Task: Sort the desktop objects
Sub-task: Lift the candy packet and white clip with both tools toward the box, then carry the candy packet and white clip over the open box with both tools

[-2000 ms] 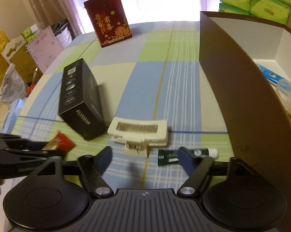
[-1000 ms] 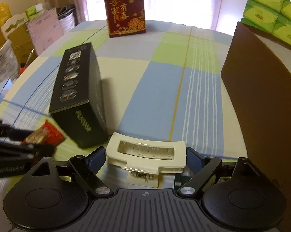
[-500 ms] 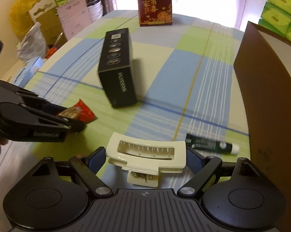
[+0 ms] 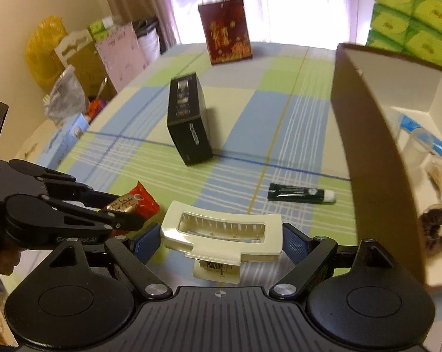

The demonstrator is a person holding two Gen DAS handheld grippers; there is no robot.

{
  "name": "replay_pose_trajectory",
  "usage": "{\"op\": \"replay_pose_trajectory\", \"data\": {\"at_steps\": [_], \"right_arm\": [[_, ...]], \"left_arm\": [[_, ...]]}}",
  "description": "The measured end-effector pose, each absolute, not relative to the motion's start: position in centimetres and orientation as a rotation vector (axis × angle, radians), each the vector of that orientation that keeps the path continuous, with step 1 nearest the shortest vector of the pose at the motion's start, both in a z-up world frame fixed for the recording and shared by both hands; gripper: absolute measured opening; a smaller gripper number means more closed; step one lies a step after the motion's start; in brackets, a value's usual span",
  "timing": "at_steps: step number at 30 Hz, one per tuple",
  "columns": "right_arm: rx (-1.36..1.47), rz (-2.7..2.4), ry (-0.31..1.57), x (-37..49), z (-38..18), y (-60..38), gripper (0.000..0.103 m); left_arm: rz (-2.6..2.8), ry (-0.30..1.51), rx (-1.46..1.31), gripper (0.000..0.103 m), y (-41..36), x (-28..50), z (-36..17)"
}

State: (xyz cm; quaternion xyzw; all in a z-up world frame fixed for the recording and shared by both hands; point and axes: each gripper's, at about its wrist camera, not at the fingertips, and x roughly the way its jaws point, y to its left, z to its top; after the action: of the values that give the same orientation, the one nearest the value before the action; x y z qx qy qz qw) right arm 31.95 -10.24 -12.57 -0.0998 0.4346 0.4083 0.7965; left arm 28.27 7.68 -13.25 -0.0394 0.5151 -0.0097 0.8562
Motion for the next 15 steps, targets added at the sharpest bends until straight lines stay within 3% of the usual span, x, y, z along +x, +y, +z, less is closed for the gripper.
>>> {"op": "replay_pose_trajectory", "data": {"at_steps": [15], "right_arm": [[-0.066, 0.749, 0.807, 32.3, -6.5, -21.0, 0.084]], "left_arm": [[-0.187, 0.895, -0.059, 0.028, -0.8, 27.5, -5.0]]}}
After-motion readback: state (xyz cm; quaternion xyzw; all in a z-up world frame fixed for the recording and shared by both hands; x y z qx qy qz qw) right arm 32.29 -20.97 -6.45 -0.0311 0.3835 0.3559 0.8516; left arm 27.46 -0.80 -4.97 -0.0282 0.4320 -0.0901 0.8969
